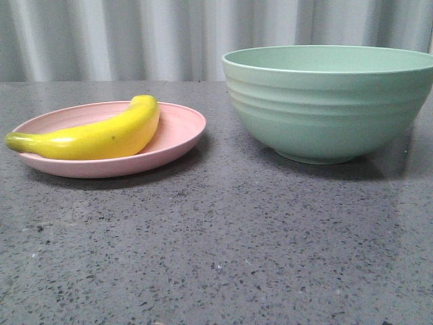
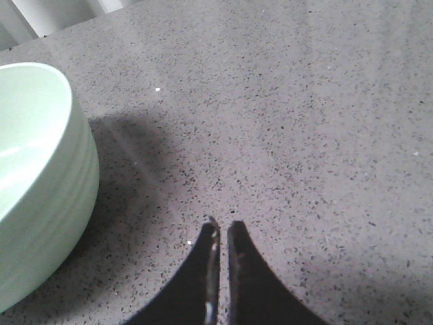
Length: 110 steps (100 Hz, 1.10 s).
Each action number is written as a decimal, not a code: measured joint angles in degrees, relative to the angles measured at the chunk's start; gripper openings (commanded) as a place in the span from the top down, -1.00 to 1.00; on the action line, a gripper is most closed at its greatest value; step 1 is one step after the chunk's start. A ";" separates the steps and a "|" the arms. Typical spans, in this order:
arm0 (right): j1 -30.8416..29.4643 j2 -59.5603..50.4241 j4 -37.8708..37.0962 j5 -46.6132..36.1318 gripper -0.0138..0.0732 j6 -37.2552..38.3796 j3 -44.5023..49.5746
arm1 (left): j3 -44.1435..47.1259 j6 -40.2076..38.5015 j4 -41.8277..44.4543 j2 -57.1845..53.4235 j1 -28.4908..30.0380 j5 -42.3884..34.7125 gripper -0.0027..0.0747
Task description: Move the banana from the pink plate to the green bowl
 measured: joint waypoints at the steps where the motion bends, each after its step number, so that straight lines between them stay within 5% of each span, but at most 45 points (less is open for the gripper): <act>1: 0.00 0.00 0.00 0.00 0.82 0.00 0.00 | -0.23 0.00 0.00 0.24 -0.28 0.27 -0.21; 56: 0.00 0.00 0.00 -0.09 0.82 0.00 0.00 | -17.77 0.00 -0.21 25.03 -22.41 16.54 -0.21; 110: 0.00 0.00 0.00 -0.09 0.82 0.00 0.00 | -27.17 0.00 -0.34 46.58 -26.71 24.74 -0.21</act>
